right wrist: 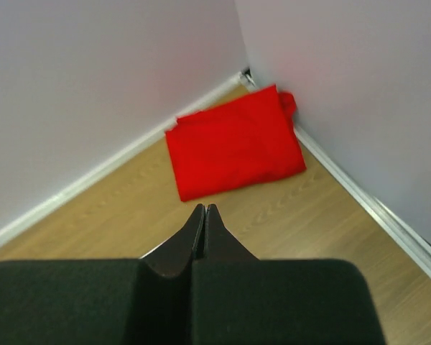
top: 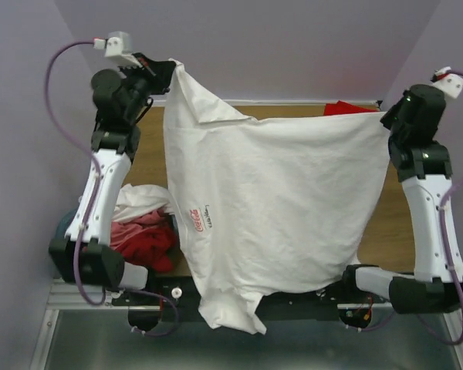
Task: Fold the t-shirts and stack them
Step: Flatten the tshirt out
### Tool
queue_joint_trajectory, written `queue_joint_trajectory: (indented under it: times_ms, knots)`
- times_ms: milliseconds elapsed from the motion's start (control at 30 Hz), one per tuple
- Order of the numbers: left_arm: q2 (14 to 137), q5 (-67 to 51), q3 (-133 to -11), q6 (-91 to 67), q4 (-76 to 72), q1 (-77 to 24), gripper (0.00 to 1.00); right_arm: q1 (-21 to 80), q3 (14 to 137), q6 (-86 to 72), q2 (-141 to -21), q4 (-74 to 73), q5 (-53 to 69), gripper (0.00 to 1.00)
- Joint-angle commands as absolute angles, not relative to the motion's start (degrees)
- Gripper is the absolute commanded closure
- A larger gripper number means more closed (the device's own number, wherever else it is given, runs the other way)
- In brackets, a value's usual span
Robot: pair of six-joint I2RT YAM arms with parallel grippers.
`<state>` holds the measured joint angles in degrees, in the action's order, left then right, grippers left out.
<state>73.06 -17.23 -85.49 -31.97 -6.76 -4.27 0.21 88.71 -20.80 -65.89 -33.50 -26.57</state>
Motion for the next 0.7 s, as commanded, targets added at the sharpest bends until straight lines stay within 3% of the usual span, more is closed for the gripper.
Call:
queue_joint_trajectory:
  times_ms: [0, 67, 167, 200, 267, 300, 333, 667]
  knots:
    - [91.8, -12.5, -91.6, -27.5, -7.6, -9.3, 1.0, -1.2, 83.1, -21.4, -74.0, -23.2, -30.1, 0.99]
    - [104.8, -8.5, -101.1, -27.2, -4.9, -10.2, 1.0, -1.6, 82.7, -22.5, -82.7, -19.6, -29.6, 0.99]
    - [117.7, -7.7, -115.0, -27.8, 2.1, -11.2, 0.16, -2.1, 88.2, -22.7, -96.8, -18.6, -27.4, 0.99]
    - [124.0, -6.2, -123.4, -27.0, 4.2, -11.9, 0.02, -2.2, 90.2, -22.1, -99.6, -18.9, -24.8, 0.73]
    - [128.1, -4.1, -130.0, -25.9, 8.2, -13.9, 0.02, -2.4, 92.6, -22.0, -104.9, -19.0, -22.9, 0.2]
    - [128.1, -4.0, -130.1, -24.8, 8.6, -14.5, 0.02, -2.5, 92.9, -21.9, -105.7, -19.2, -22.2, 0.04]
    - [127.5, -3.8, -129.6, -24.4, 8.4, -14.9, 0.02, -2.5, 93.1, -21.9, -106.3, -19.4, -22.0, 0.0]
    - [106.4, -0.5, -99.3, -22.7, 7.6, -21.3, 0.02, -2.5, 74.8, -22.2, -94.7, -19.8, -12.7, 0.0]
